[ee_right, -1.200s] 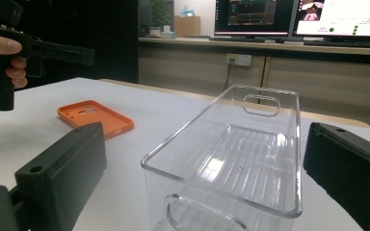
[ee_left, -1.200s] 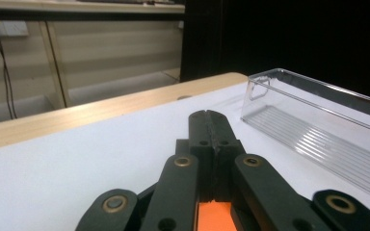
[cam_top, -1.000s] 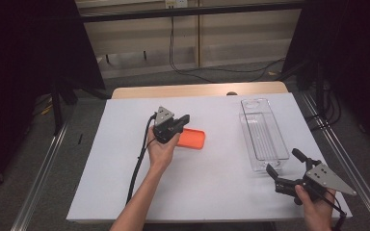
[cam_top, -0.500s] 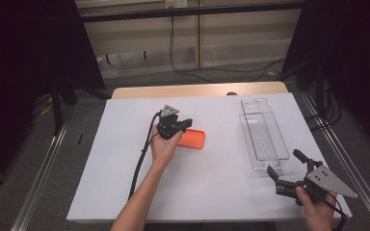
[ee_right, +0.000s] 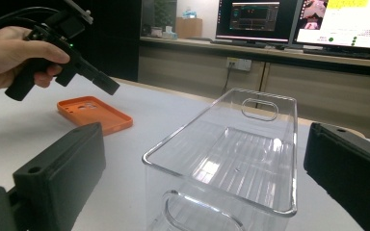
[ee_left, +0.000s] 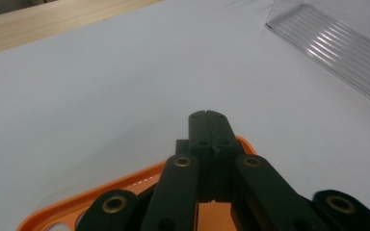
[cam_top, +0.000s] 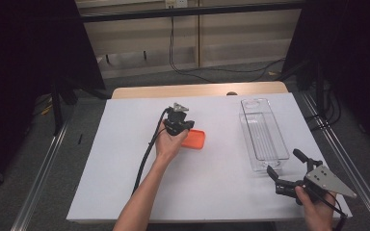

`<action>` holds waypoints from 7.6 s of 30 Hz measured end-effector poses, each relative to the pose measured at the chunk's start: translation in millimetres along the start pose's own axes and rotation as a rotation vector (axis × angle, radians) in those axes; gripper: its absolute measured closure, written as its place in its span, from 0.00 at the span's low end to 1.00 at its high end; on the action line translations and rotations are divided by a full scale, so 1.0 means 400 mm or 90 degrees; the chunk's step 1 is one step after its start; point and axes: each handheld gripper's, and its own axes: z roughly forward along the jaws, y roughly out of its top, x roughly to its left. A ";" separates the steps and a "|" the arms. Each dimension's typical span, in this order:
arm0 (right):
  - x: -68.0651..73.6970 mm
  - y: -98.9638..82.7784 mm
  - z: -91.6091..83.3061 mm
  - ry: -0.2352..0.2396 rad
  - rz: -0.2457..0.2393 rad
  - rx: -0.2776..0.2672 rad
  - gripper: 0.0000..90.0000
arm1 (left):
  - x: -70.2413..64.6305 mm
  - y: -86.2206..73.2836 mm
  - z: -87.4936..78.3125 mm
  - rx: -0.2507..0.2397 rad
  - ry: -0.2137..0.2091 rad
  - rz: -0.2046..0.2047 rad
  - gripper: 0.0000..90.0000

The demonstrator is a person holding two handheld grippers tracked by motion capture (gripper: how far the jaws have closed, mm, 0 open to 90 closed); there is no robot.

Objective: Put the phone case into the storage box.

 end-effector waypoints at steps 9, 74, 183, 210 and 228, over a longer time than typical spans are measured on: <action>0.002 0.000 -0.001 0.003 0.002 -0.001 0.01 | 0.044 0.017 0.030 0.004 -0.010 -0.045 1.00; 0.001 -0.003 -0.003 0.002 0.001 0.005 0.01 | 0.018 -0.063 0.052 0.079 -0.047 -0.028 1.00; 0.007 -0.003 -0.009 0.006 -0.004 0.005 0.00 | 0.053 -0.193 -0.125 0.129 -0.111 0.010 1.00; 0.007 -0.003 -0.009 0.005 -0.005 0.005 0.00 | 0.087 -0.174 -0.205 -0.018 -0.126 -0.017 0.83; 0.008 -0.003 -0.009 0.006 -0.007 0.006 0.00 | 0.108 -0.164 -0.235 -0.020 -0.044 0.037 0.04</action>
